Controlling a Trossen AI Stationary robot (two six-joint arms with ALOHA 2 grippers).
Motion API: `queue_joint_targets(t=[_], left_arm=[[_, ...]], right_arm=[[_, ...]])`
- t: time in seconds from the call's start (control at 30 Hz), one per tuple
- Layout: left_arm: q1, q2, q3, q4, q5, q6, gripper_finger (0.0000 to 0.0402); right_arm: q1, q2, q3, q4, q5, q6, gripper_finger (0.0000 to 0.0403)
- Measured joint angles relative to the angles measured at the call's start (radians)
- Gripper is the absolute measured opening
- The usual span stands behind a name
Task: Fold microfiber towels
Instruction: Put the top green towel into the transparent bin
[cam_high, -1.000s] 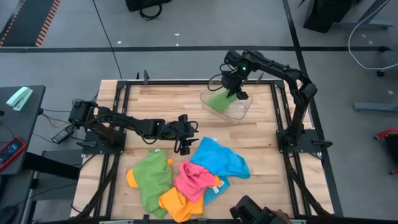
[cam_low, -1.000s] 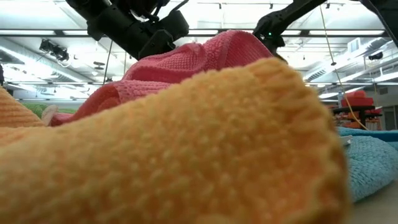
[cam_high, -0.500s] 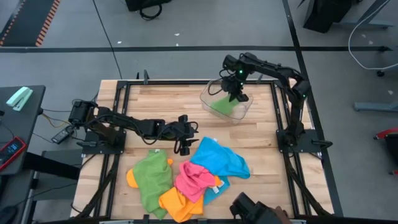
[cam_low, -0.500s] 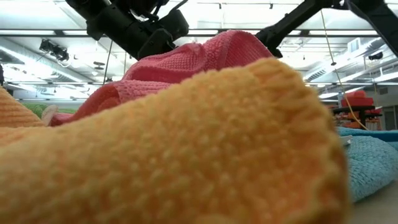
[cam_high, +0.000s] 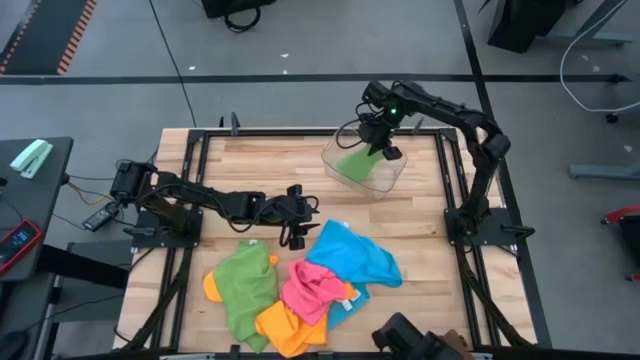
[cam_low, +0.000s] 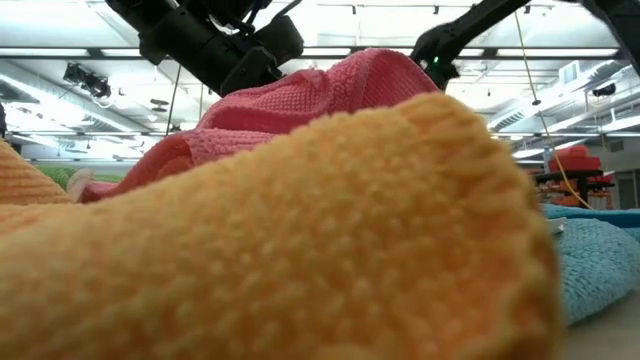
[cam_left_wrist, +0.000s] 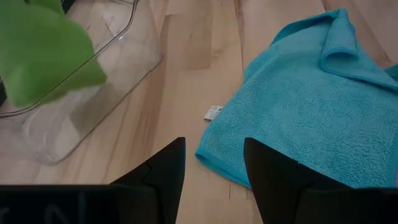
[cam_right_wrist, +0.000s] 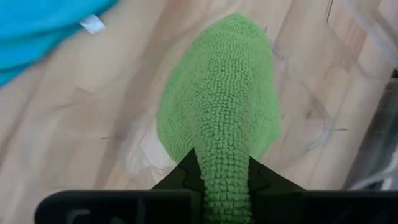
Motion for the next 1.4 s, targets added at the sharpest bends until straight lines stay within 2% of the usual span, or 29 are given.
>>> queue_joint_targets(t=[0.1,0.3,0.43,0.73,0.9,1.07,1.4], left_arm=[[0.0,0.0,0.0,-0.001,0.0,-0.005,0.0174],[0.0,0.0,0.0,-0.001,0.0,-0.008,0.0174],[0.0,0.0,0.0,-0.001,0.0,-0.007,0.0174],[0.0,0.0,0.0,-0.001,0.0,-0.008,0.0174],[0.0,0.0,0.0,-0.002,0.0,-0.009,0.0174],[0.0,0.0,0.0,-0.01,0.0,-0.025,0.0174],[0.0,0.0,0.0,-0.034,0.0,-0.035,0.0173]], right_arm=[[0.0,-0.06,0.0,-0.041,-0.022,0.0,0.0044],[0.007,-0.187,0.0,-0.072,-0.2,0.072,0.0044],[0.051,-0.23,0.0,-0.081,-0.246,0.13,0.0044],[0.239,-0.194,0.001,-0.086,-0.269,0.338,0.0044],[0.287,-0.122,0.001,-0.086,-0.289,0.475,0.0043],[0.252,-0.051,0.0,-0.086,-0.282,0.544,0.0043],[0.099,0.012,0.0,-0.071,-0.166,0.723,0.0043]])
